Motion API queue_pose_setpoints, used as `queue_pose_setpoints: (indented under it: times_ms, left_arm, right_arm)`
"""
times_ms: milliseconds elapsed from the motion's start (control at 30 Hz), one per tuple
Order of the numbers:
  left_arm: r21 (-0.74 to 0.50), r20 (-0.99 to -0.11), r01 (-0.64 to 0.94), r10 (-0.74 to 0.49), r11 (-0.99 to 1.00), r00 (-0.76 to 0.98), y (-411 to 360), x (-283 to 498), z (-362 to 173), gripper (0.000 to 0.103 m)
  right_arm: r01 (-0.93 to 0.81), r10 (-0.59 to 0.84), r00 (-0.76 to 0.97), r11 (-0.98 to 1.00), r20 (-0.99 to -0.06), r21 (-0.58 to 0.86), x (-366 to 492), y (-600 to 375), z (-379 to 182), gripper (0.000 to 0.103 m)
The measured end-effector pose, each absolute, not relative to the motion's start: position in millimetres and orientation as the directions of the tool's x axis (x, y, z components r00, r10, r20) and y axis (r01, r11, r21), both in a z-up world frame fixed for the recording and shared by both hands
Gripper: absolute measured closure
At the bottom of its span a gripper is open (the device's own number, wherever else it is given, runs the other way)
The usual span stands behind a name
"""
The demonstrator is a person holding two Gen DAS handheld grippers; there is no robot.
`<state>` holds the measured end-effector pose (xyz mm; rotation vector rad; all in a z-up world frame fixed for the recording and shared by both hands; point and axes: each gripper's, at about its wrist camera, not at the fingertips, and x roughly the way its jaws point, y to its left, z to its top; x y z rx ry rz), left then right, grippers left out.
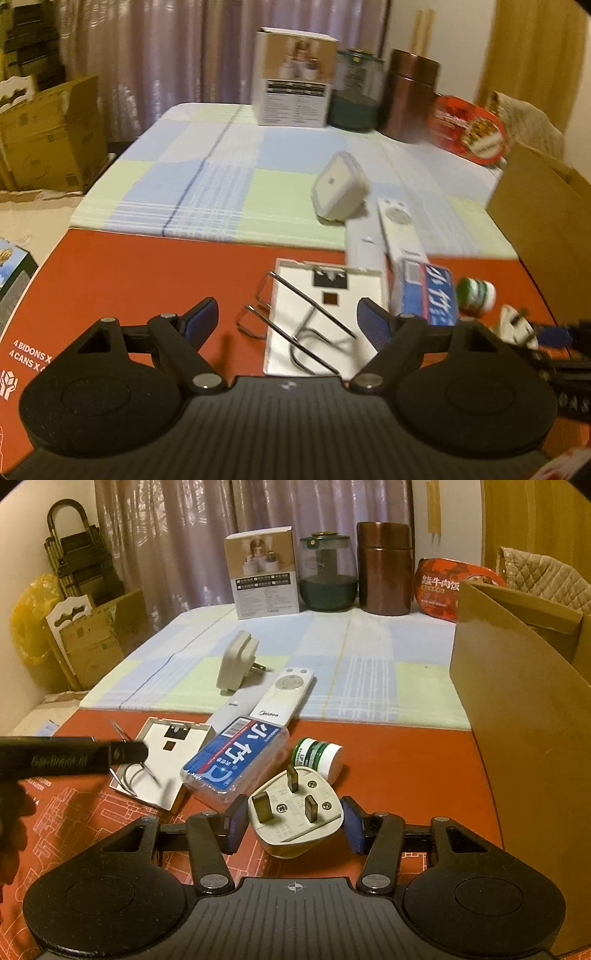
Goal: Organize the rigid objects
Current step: 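Grasp the white plug with the right tool while the left tool grasps the wire rack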
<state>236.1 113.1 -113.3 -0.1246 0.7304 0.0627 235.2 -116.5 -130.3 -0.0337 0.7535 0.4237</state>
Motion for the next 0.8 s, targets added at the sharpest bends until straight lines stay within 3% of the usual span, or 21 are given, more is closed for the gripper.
queue_pose_setpoints:
  times_ms: [200, 367, 533, 800]
  left_arm:
    - [-0.154, -0.69, -0.165, 0.013, 0.974, 0.723, 130, 235, -114, 0.035]
    - [-0.155, -0.724, -0.179, 0.011, 0.972, 0.69, 135, 223, -114, 0.064]
    - [-0.127, -0.733, -0.169, 0.023, 0.977, 0.68, 134, 217, -114, 0.08]
    - [-0.011, -0.702, -0.154, 0.101, 0.988, 0.705, 126, 222, -113, 0.078]
  right_arm:
    - [-0.38, 0.36, 0.646, 0.917, -0.673, 0.126, 236, -116, -131, 0.053]
    - [-0.387, 0.364, 0.644, 0.914, -0.673, 0.125, 235, -115, -131, 0.053]
    - [-0.385, 0.364, 0.648, 0.914, -0.669, 0.125, 233, -116, -128, 0.053]
    - [-0.379, 0.365, 0.65, 0.916, -0.666, 0.131, 232, -118, -127, 0.053]
